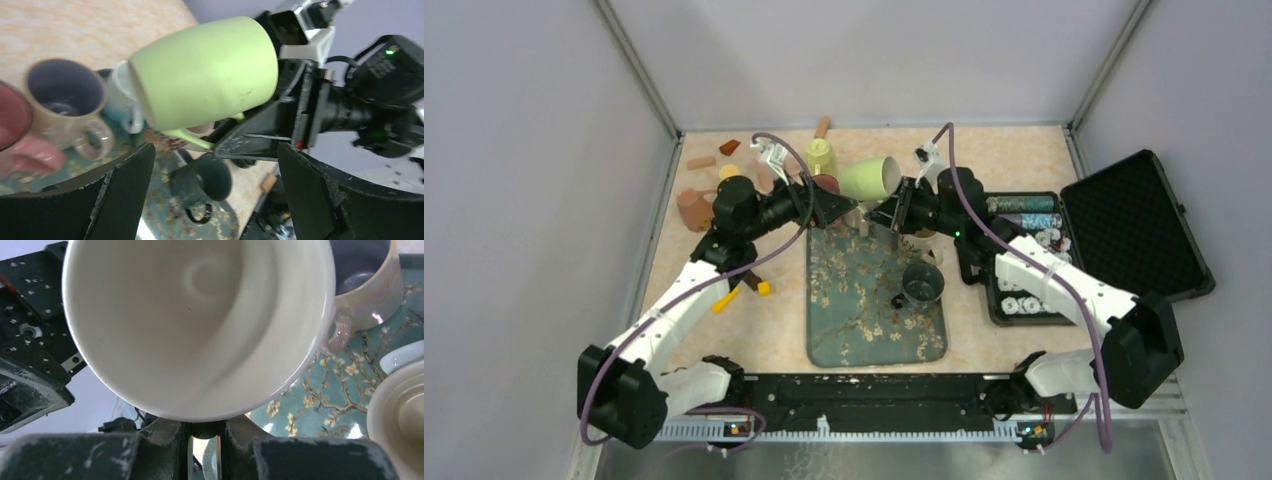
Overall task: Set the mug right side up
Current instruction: Turn over the cup at the center of the board, then place the cup on the tray.
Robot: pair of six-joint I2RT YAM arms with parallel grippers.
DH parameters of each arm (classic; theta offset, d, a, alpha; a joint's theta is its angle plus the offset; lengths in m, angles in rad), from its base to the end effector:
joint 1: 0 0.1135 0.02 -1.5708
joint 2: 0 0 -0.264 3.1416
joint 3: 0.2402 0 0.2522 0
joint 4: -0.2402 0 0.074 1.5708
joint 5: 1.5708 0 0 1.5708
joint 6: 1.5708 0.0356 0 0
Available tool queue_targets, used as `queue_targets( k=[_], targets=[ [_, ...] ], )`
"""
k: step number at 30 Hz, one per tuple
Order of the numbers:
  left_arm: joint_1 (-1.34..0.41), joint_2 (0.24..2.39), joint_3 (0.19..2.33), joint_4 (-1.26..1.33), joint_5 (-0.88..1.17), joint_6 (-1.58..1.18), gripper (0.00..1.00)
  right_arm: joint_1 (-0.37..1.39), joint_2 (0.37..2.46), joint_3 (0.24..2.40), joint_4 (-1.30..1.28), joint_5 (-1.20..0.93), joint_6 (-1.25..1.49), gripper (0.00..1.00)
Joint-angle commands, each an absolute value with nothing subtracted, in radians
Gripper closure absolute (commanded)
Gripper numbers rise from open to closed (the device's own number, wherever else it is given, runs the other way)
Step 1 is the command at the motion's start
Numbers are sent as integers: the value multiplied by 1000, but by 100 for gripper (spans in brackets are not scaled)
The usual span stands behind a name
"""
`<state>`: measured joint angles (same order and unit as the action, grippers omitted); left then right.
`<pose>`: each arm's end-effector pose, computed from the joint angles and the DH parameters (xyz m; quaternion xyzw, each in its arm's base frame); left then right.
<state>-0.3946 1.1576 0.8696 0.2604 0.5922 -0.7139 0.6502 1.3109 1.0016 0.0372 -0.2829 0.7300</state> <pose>0.2411 -0.1219 0.3404 0.0919 0.7092 -0.5289 0.4570 0.2391 0.1943 0.3221 -0.0537 0.7913 0.4677 0.3902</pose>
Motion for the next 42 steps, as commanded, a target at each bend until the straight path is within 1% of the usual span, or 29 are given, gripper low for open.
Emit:
queue_targets(
  k=[1,5,8,11,15,19,24,33,42],
  targets=[
    [-397,1036,897,36,372,-520,2,690,1284,1147,-71,-210,611,100],
    [-396,958,895,-62,201,-451,2,738,1311,1208,-254,-136,547,100],
    [-394,965,928,-148,91,-418,2,780,1328,1216,-358,-65,530,100],
    [-384,982,941,-192,40,-392,2,824,1354,1220,-429,28,531,100],
    [-363,984,925,-191,52,-393,2,893,1427,1251,-527,156,554,100],
    [-359,976,923,-204,63,-383,2,923,1505,1272,-573,213,601,100],
    [-359,967,932,-215,68,-361,2,948,1629,1362,-663,308,621,100],
    [-358,975,923,-207,92,-354,2,947,1771,1464,-794,387,635,100],
    [-353,974,919,-204,108,-351,2,934,1811,1464,-827,400,642,100]
  ],
)
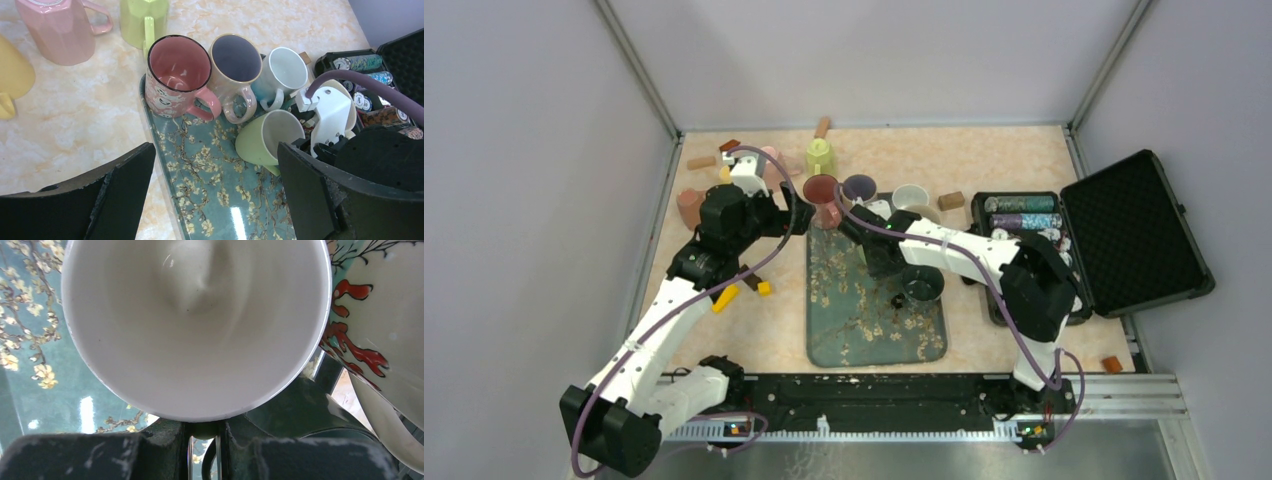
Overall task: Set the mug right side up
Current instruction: Place the cup on the tray.
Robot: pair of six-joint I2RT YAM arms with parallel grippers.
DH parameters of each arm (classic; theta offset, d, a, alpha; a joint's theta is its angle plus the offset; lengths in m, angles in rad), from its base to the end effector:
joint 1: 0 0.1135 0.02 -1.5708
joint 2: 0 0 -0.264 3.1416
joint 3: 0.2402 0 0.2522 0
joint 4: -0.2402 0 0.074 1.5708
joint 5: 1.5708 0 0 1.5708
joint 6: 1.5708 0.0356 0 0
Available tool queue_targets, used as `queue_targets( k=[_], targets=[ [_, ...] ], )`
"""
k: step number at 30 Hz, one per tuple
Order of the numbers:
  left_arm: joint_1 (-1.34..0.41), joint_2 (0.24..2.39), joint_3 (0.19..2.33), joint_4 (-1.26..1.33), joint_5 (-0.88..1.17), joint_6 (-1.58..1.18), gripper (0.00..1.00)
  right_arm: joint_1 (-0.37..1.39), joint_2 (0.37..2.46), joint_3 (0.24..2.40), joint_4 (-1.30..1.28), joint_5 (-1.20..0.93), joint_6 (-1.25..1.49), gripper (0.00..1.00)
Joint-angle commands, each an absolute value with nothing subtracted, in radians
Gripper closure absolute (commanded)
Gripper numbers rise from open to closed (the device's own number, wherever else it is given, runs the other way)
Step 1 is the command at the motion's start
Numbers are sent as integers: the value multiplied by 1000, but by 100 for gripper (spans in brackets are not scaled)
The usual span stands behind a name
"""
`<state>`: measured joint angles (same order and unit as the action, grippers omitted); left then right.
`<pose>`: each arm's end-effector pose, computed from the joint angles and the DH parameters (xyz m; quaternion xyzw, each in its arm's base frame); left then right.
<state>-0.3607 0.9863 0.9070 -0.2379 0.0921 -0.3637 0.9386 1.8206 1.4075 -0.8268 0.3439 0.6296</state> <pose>0.2115 -0.0833 0.3399 0.0258 0.8091 -0.2425 0.5347 0.2275 0.2903 0.2242 -0.1217 0.9646 -0.0049 0.2341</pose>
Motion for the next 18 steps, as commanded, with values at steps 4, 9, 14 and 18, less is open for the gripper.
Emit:
queue_targets(
  k=[4,9,14,18],
  targets=[
    [-352,972,915,-201,115,-352,2,919,1814,1454,-818,382,639,100],
    [-350,976,913,-199,122,-354,1,919,1821,1450,-826,374,628,100],
    [-347,982,911,-198,128,-357,1,919,1819,1437,-836,371,629,91],
    [-346,987,911,-194,137,-359,2,919,1816,1437,-842,367,624,80]
  ],
)
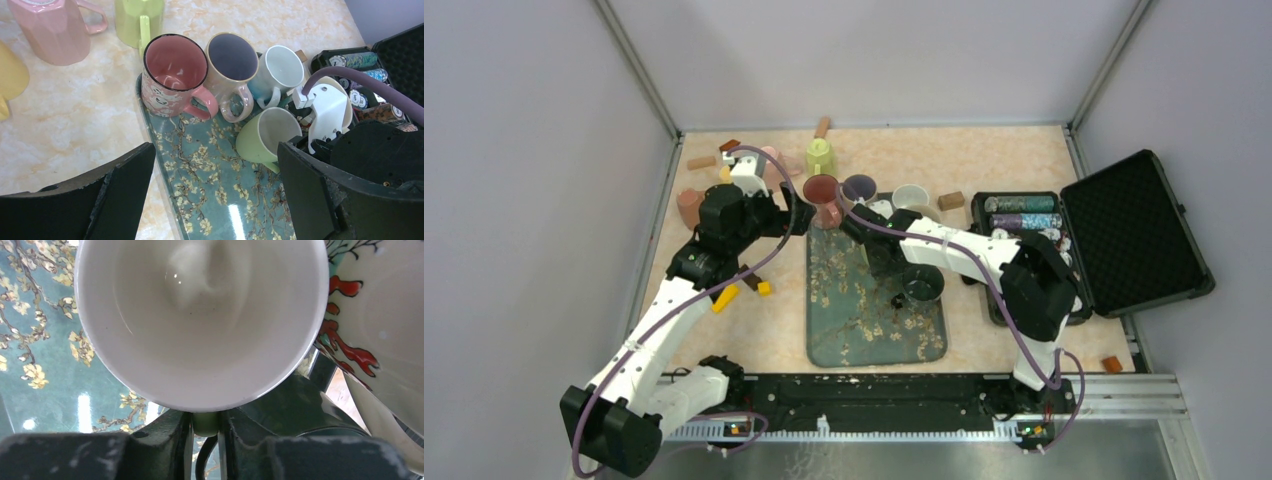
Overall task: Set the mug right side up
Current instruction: Place the cup on the tray.
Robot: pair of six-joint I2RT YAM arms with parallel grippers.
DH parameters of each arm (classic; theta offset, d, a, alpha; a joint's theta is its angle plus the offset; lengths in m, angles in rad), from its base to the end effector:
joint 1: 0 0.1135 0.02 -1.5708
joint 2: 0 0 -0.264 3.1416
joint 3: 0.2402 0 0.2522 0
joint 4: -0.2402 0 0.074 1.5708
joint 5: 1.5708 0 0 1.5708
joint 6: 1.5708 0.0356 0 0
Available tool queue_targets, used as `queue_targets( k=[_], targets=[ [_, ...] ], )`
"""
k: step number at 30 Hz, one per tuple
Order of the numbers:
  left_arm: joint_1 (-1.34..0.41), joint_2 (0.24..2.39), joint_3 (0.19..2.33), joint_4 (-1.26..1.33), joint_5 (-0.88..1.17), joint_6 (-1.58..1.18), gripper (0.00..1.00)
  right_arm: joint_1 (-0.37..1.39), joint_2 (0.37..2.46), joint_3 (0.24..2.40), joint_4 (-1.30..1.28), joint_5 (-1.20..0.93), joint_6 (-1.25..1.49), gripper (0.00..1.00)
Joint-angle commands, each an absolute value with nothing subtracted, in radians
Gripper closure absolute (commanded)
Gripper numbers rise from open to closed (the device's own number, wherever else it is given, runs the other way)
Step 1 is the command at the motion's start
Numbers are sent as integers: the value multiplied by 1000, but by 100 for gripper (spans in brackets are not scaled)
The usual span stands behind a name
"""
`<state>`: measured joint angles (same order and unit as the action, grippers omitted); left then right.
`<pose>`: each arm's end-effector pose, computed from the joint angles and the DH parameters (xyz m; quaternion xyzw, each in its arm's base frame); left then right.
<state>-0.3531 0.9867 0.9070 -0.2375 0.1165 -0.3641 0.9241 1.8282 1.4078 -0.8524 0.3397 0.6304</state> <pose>0.2118 -0.0825 0.3399 0.0297 0.8087 -0.2497 0.5318 0.2305 0.2857 0.2208 -0.1178 0.9679 -0.0166 0.2215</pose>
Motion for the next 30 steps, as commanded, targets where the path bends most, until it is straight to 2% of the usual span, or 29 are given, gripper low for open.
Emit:
queue_targets(
  k=[1,5,10,22,30],
  targets=[
    [-344,988,910,-192,142,-359,2,919,1812,1437,-842,365,624,77],
    [-344,988,906,-184,148,-362,2,919,1790,1440,-838,358,618,63],
    [-344,987,911,-185,129,-376,2,925,1748,1444,-830,338,612,50],
    [-332,1018,970,-261,-97,-407,1,943,1572,1425,-726,261,524,29],
    [-317,1209,1085,-273,-202,-412,2,929,1496,1475,-615,212,397,2]
  ],
)
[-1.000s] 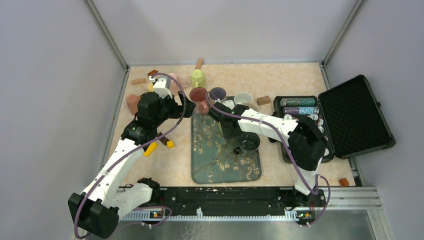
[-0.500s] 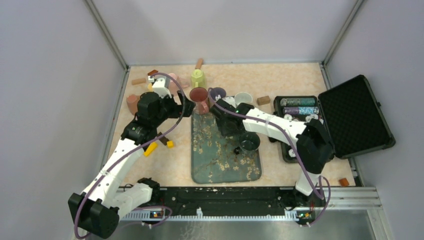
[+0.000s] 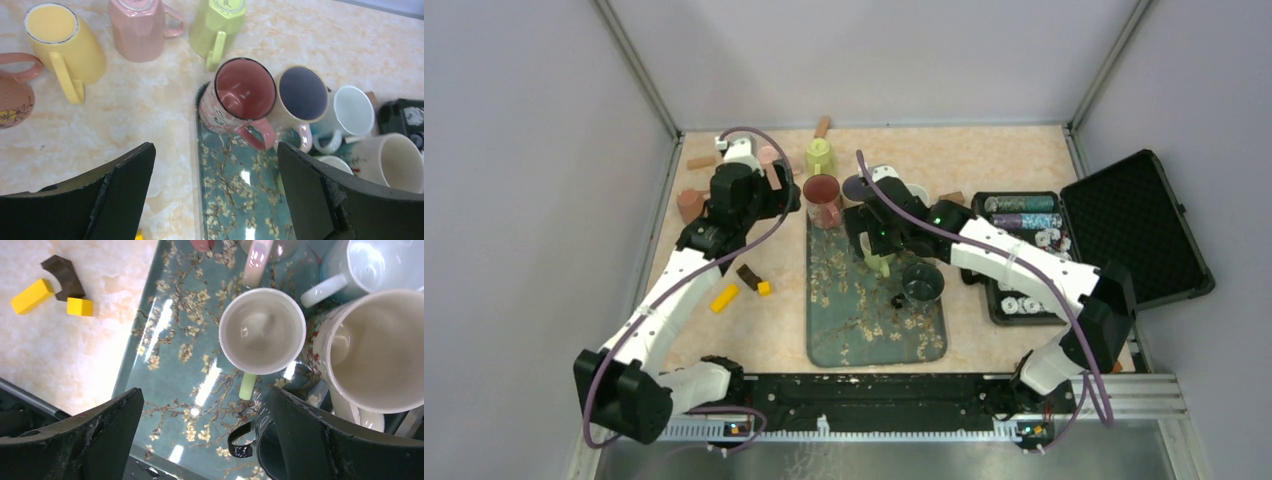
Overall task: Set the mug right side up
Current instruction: Place the cup on the tray, then turn over the cup at the center of the board.
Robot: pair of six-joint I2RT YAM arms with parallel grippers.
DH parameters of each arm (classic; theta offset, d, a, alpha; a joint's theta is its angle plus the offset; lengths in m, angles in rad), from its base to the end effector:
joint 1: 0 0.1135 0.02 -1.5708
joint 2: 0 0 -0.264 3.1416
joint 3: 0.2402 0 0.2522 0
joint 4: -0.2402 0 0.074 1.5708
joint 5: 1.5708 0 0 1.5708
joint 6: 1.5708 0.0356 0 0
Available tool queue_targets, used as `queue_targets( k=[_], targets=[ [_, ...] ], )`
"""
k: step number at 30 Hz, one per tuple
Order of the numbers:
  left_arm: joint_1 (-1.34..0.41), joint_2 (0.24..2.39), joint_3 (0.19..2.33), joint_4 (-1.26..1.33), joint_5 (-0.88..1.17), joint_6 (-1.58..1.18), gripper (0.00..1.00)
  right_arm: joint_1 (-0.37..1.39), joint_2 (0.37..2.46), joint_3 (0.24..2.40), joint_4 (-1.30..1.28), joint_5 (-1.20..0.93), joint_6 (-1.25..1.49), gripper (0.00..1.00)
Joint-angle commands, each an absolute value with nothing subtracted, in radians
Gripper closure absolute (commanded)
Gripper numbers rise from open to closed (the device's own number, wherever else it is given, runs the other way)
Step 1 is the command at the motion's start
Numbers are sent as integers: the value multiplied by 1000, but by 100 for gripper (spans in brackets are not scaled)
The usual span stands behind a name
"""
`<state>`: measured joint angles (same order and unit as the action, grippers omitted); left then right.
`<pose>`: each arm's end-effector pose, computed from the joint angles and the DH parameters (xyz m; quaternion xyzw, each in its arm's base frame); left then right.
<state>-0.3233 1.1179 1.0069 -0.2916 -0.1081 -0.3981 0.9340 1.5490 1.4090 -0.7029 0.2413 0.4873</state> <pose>0.2432 -0.0774 0.3405 -0.0609 0.8313 -0.1522 0.5311 0.2075 0.2662 0.3216 -0.1637 0.9142 0.1453 0.3412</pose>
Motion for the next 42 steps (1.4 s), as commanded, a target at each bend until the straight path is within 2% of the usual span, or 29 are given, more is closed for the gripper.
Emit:
queue_targets(
  k=[1,6,12,20,23,31,34,42],
  targets=[
    [-315,1232,1095,-274,-213,-417,2,918,1491,1479,-606,193,385,1],
    [-285,1361,1149,-289,-326,-477,2,859,1437,1470,-544,83,347,1],
    [-86,1433,1103,-196,-200,-408,2,836,1358,1413,-520,64,328,1],
    [32,1580,1154,-116,-90,-303,3,815,1276,1325,-462,17,335,1],
    [43,1633,1196,-121,-88,-263,7,815,1261,1307,-453,14,341,1],
    [63,1754,1279,-140,-68,-193,37,810,1240,1278,-440,9,347,1],
    [64,1785,1289,-150,-70,-180,45,810,1238,1272,-440,11,349,1],
    [69,1838,1304,-153,-69,-165,48,808,1239,1257,-431,8,357,1]
  ],
)
